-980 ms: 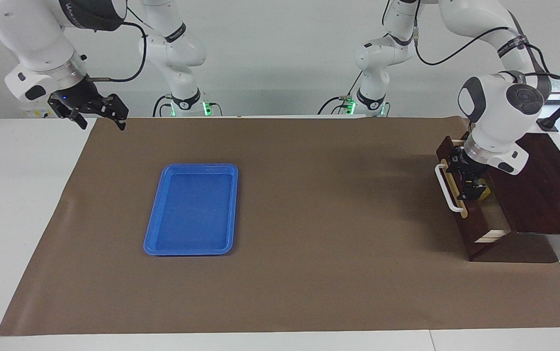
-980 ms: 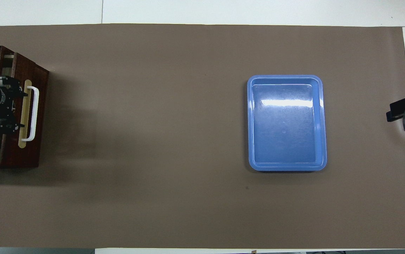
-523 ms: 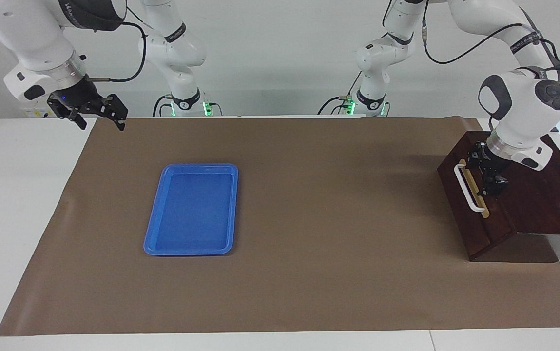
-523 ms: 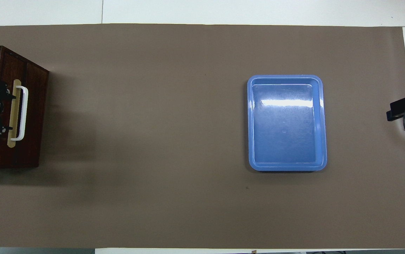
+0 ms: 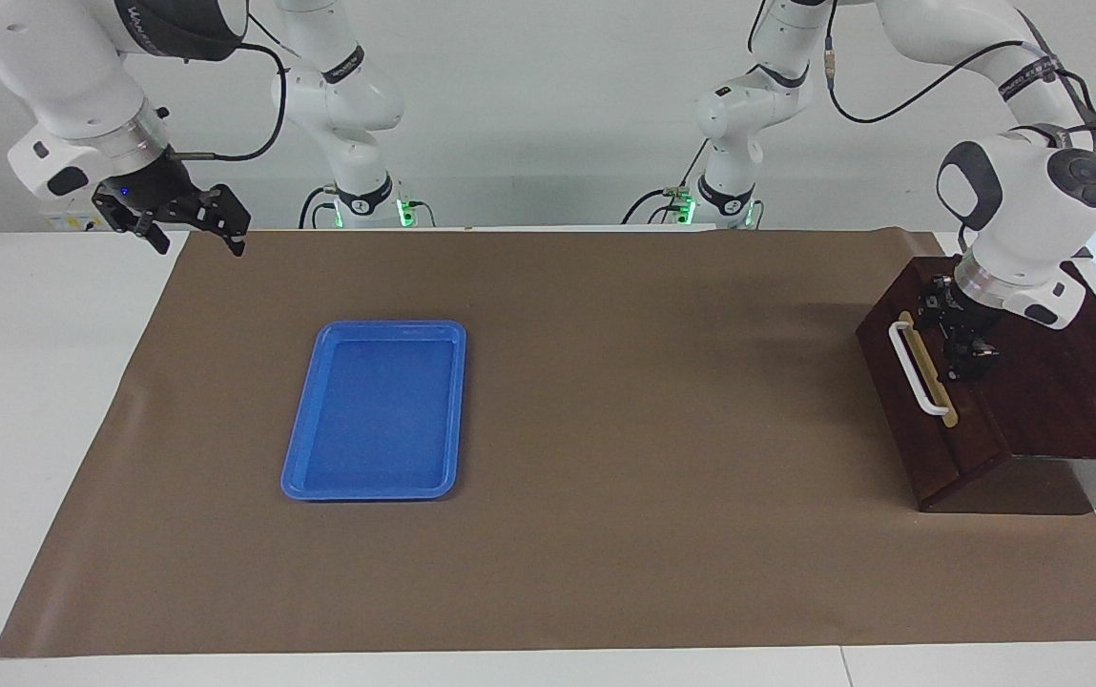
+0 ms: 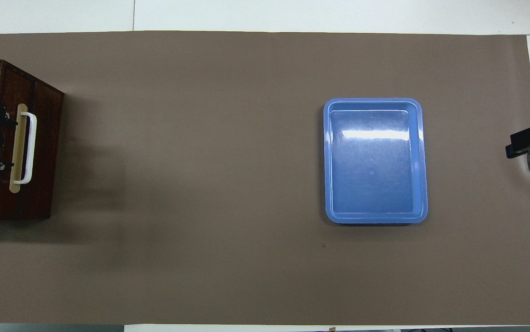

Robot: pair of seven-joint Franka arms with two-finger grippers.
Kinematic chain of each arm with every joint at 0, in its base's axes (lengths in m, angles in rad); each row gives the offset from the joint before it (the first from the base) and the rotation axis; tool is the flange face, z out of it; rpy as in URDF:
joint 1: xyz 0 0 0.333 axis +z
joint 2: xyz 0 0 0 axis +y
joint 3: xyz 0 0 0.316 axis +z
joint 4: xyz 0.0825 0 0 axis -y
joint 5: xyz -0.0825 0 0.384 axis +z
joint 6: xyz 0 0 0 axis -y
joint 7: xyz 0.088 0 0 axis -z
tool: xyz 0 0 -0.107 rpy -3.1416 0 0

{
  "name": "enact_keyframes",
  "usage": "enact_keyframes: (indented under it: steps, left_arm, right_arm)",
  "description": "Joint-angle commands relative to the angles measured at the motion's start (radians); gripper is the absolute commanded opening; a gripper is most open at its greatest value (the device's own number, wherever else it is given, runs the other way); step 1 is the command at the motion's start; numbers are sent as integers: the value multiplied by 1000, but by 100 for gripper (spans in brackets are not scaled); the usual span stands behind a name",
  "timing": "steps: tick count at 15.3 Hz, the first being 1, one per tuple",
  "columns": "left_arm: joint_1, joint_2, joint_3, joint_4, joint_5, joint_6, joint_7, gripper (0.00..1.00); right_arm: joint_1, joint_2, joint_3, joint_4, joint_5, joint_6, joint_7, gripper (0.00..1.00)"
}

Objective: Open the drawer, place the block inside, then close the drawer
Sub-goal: 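Press the drawer fully shut with the left gripper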

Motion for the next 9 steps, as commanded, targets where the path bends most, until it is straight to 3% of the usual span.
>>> enact_keyframes:
  steps: [1,6,9]
  left_arm:
    - [-30,-20,-1,62,-1,18,7,100]
    - [-39,-28,-53,121,-28,-3,19,100]
    - [-41,-34,-87,150,-28,-58,172,100]
  right_arm:
    - [-15,-9,10,-7,11,14,13,100]
    - [-15,-9,10,-7,11,14,11,100]
    - [-18,-9,10,-7,12,14,13,100]
